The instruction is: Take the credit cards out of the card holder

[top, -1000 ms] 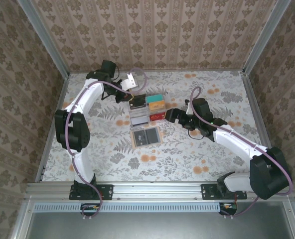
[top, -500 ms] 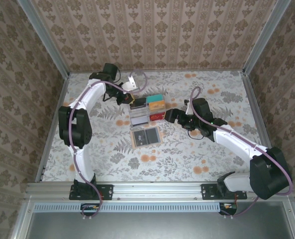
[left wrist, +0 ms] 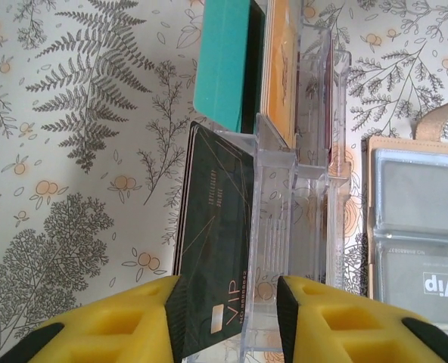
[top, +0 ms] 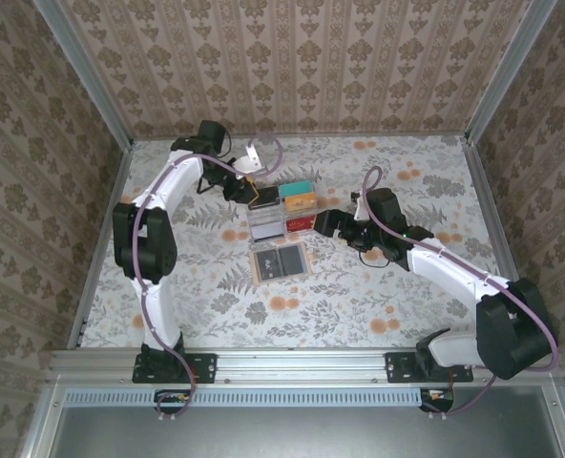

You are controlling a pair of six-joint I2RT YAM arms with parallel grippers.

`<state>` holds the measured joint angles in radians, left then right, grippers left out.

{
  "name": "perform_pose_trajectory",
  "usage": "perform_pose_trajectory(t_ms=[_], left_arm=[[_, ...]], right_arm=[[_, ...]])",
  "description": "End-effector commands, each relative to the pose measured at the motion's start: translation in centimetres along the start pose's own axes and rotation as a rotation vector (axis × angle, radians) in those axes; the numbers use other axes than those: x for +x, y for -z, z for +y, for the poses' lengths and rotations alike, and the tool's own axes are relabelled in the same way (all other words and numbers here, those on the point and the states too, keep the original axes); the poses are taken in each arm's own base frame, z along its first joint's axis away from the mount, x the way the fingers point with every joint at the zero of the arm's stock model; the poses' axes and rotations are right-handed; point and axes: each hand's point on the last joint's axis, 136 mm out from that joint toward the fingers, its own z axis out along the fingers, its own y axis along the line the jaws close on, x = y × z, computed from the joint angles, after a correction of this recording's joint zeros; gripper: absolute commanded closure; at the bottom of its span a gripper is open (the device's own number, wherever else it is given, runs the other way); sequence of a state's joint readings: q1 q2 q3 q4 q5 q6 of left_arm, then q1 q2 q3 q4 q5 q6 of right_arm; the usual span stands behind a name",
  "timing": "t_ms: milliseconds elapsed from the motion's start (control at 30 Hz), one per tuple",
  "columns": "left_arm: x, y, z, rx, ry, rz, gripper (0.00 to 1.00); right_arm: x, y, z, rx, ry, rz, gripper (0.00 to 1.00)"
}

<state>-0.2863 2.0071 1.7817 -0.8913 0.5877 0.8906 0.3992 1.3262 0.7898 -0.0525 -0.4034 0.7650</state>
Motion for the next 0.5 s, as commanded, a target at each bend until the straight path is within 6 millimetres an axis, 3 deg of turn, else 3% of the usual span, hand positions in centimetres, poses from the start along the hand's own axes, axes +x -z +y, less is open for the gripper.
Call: perform_pose_trajectory(t_ms=[0,300,400,467], left_arm=[[-3.2,3.7,-0.2,-0.063,-0.056,-0.083,0.6],[-5.9,9.5,1.5,-0.395,0.074,-0.235,0.53],[-5.0,11.3,2.5,-0.562,0.234,-0.302,0.47],[-3.9,11.5,2.0,-0.603,0.327,-0.334,0.44]], right_arm=[[-0.5,-0.1,1.0,-0.027,0.02,0.0,0.0],[2.5,-2.0,1.2,0.129,0.178,0.082,0.02],[4.6,-3.6,1.3,0.186,0.23,0.144,0.06],[5.8,-4.7,1.3,0.213,0.246,0.18,0.09]])
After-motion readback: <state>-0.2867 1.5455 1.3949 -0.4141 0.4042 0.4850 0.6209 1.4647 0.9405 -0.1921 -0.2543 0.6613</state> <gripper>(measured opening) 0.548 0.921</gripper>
